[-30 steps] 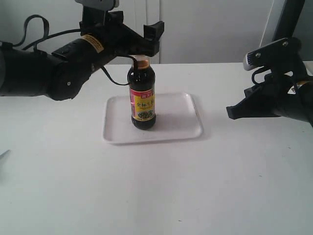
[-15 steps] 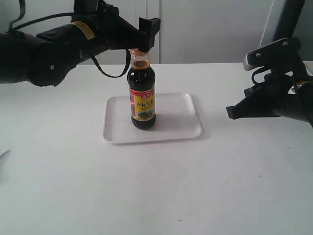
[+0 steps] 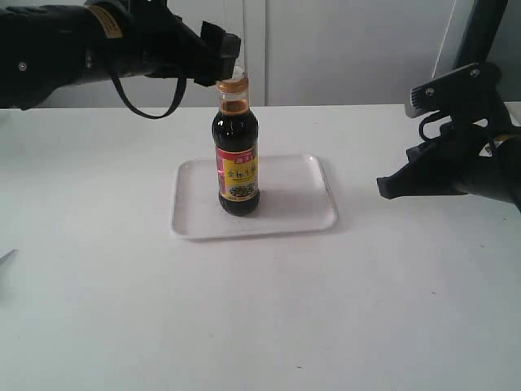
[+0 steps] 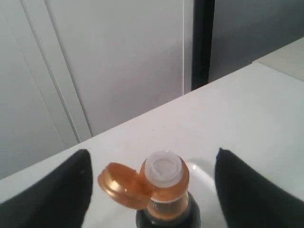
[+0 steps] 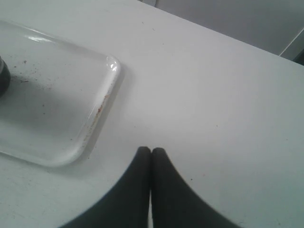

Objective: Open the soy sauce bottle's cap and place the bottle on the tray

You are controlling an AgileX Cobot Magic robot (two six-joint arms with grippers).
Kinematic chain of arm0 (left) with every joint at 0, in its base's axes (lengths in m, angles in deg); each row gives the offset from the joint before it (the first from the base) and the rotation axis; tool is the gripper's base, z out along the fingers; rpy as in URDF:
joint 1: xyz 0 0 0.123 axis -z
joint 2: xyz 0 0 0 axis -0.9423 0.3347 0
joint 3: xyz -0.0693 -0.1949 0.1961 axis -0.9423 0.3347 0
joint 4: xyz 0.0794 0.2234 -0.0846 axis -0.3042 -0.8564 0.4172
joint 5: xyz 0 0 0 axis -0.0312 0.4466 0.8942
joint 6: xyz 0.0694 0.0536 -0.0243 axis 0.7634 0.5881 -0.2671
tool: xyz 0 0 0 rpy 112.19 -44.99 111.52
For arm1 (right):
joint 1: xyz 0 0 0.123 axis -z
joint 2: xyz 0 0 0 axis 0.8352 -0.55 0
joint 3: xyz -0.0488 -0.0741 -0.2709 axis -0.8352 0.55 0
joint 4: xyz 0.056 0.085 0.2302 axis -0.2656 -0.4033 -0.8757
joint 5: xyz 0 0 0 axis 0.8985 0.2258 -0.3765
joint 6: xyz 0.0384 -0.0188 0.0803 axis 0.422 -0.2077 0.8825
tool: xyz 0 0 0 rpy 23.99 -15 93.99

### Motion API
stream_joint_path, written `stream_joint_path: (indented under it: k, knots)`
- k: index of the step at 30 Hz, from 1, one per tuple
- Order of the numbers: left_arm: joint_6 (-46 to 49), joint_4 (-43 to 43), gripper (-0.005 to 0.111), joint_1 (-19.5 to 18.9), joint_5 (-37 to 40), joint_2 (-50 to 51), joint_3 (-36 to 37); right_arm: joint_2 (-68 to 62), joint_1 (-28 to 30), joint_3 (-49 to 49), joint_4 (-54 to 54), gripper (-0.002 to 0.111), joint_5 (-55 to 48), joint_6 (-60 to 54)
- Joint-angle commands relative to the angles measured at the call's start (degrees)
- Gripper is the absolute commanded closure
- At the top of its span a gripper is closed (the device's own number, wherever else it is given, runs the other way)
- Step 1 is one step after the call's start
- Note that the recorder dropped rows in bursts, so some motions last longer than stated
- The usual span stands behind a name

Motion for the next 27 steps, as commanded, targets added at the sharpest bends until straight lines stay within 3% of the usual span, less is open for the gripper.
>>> stream_joint_path:
  k: [1,6,10,27]
  knots:
    - [0.11,-0.21,0.054,-0.1,5.75,-2.23,-0.27,0.0,0.51,0.01,-0.09,0.108,-0.22,-0.26]
    - [2.14,-1.03,0.085,-0.1,10.07,-3.83,-0.27,0.0,0.51,-0.75,-0.09,0.108,-1.69,-0.16]
    - [4.14,-1.03,0.107,-0.1,15.41,-4.95,-0.27,0.0,0.51,-3.99,-0.09,0.108,-8.65,-0.16]
    - [14.13,-1.64,0.107,-0.1,40.57,-5.6,-0.27,0.0,0.51,-16.2,0.62,0.108,-36.07,3.2]
